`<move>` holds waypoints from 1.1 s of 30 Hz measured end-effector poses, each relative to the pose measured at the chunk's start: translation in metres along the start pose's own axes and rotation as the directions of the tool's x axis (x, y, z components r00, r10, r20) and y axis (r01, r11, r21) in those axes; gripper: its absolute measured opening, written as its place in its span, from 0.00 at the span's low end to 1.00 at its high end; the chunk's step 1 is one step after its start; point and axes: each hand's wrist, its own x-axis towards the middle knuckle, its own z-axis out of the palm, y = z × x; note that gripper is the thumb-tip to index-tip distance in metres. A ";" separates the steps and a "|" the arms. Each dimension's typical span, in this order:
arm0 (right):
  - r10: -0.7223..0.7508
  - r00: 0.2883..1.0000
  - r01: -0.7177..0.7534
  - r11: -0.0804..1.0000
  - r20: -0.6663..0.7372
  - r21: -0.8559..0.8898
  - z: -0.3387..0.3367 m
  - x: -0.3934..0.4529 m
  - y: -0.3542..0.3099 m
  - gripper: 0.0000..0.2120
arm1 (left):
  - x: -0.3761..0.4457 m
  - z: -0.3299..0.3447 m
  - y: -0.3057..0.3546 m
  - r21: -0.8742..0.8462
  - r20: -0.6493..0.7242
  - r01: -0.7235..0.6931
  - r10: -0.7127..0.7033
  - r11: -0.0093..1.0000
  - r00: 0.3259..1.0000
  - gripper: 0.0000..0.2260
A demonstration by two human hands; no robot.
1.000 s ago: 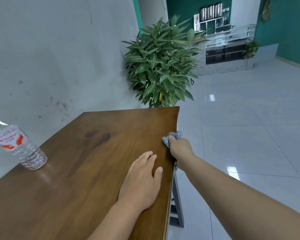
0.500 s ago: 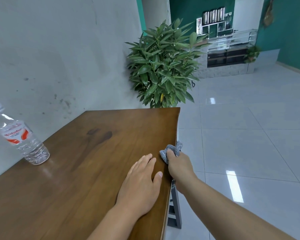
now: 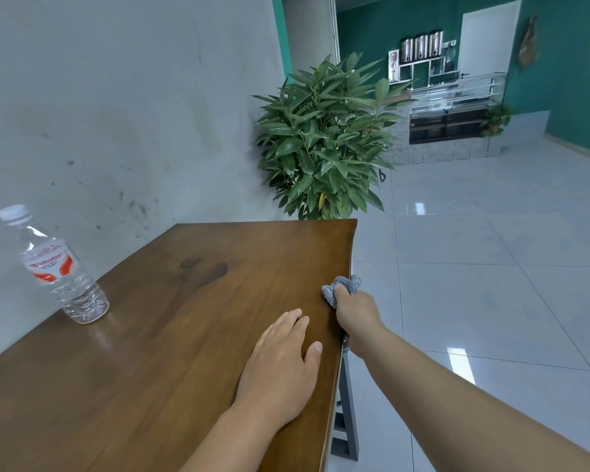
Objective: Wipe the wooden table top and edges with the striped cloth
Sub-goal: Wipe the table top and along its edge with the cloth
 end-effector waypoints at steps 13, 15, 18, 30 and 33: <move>-0.047 0.999 0.047 0.999 -0.005 -0.014 0.003 -0.029 0.026 0.14 | -0.011 -0.002 0.002 0.000 0.009 0.008 -0.008 1.000 1.000 0.24; -0.033 0.999 0.034 0.999 0.003 -0.026 0.002 -0.020 0.017 0.17 | -0.009 -0.002 0.003 -0.008 0.006 0.014 -0.014 1.000 1.000 0.23; -0.019 1.000 0.019 0.999 0.002 -0.035 0.002 -0.008 0.007 0.21 | -0.009 -0.003 0.006 -0.017 0.011 0.034 -0.033 0.999 0.999 0.23; -0.032 0.998 0.033 0.999 0.054 -0.025 0.000 -0.051 0.036 0.16 | -0.026 -0.004 0.008 0.019 0.021 0.069 -0.069 0.997 0.997 0.24; -0.059 0.996 0.059 0.998 0.070 0.011 -0.004 -0.066 0.043 0.13 | -0.029 -0.004 0.010 0.024 0.022 0.082 -0.082 0.996 0.996 0.24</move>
